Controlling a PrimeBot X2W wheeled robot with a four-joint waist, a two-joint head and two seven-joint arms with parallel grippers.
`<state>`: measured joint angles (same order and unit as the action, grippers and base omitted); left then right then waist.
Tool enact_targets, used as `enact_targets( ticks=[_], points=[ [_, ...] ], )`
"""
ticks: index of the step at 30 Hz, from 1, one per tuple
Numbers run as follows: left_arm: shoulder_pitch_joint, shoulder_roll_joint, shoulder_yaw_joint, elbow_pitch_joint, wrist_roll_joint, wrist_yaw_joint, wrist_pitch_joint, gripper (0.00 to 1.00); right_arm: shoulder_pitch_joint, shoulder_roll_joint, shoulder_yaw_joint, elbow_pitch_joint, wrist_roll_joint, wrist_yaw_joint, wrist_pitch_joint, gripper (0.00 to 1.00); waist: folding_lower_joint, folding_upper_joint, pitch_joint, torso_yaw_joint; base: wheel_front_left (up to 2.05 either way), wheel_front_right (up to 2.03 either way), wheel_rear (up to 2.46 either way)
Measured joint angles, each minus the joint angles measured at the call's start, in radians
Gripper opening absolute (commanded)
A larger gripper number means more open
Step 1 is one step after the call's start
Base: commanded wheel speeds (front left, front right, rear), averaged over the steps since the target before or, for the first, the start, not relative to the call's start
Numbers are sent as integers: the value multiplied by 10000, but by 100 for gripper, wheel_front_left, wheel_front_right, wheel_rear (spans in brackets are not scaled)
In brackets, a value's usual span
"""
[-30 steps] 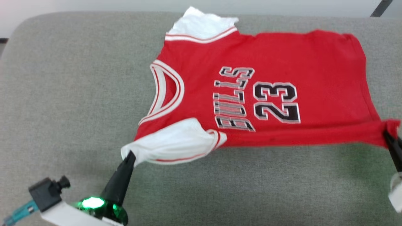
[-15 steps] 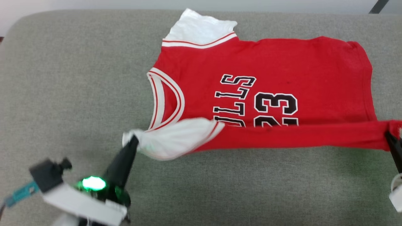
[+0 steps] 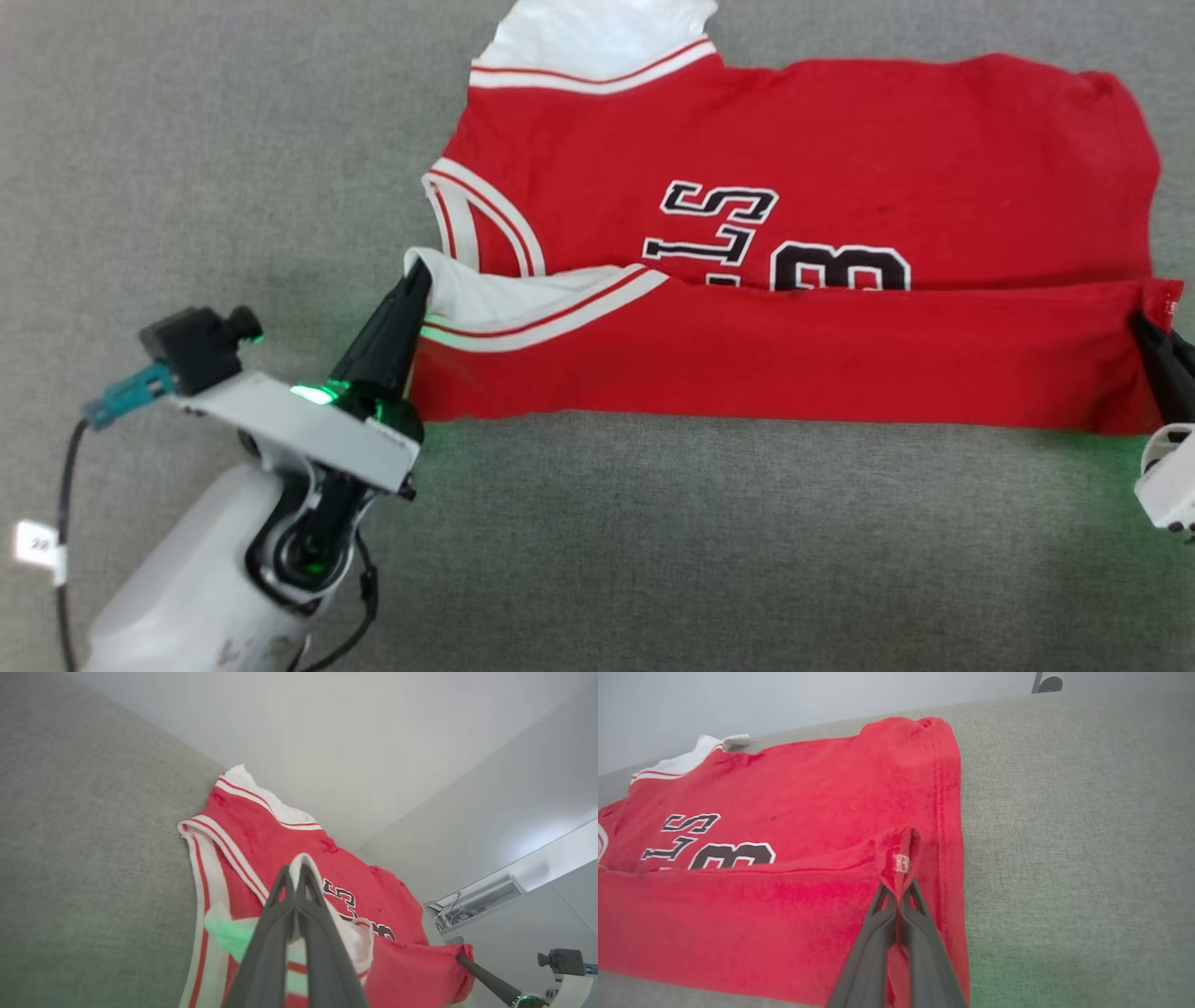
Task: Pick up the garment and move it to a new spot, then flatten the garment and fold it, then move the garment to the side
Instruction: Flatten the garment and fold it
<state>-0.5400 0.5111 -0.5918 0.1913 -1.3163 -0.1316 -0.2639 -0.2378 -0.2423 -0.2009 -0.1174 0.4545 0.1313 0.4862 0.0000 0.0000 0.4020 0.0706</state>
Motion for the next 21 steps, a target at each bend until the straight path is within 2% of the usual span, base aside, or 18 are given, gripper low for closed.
enact_targets(
  ticks=[8,13,14,15,16,17,18,21],
  points=[
    [-734,-314,-552,1565,240,0,-2,0,-187,-35,217,1095,-255,0,-525,0,0,0,355,94,0,0,0],
    [-1176,-255,-1101,2334,644,-2,-2,0,-414,-38,508,1643,-326,0,-920,0,0,0,380,72,0,0,0],
    [-1244,-222,-1210,2437,675,-2,-2,3,-435,-38,558,1730,-322,0,-1001,3,0,0,354,62,0,0,0],
    [-1320,-184,-1348,2539,698,-2,-4,37,-460,-38,600,1814,-309,0,-1058,17,0,0,321,51,0,0,0],
    [-1395,-132,-1513,2715,784,-2,-2,78,-470,-38,654,1906,-288,0,-1124,33,0,0,275,40,0,0,0],
    [-1480,-54,-1722,2911,909,-2,-2,100,-473,-36,690,1988,-263,0,-1202,55,0,0,216,35,0,0,0],
    [-1555,31,-1902,3099,980,-2,15,100,-475,-31,713,2063,-247,0,-1285,97,0,0,146,29,0,0,0],
    [-1771,328,-2311,3384,922,0,186,100,-442,21,805,2203,-176,0,-1446,100,0,0,-110,9,0,0,0]
  ],
)
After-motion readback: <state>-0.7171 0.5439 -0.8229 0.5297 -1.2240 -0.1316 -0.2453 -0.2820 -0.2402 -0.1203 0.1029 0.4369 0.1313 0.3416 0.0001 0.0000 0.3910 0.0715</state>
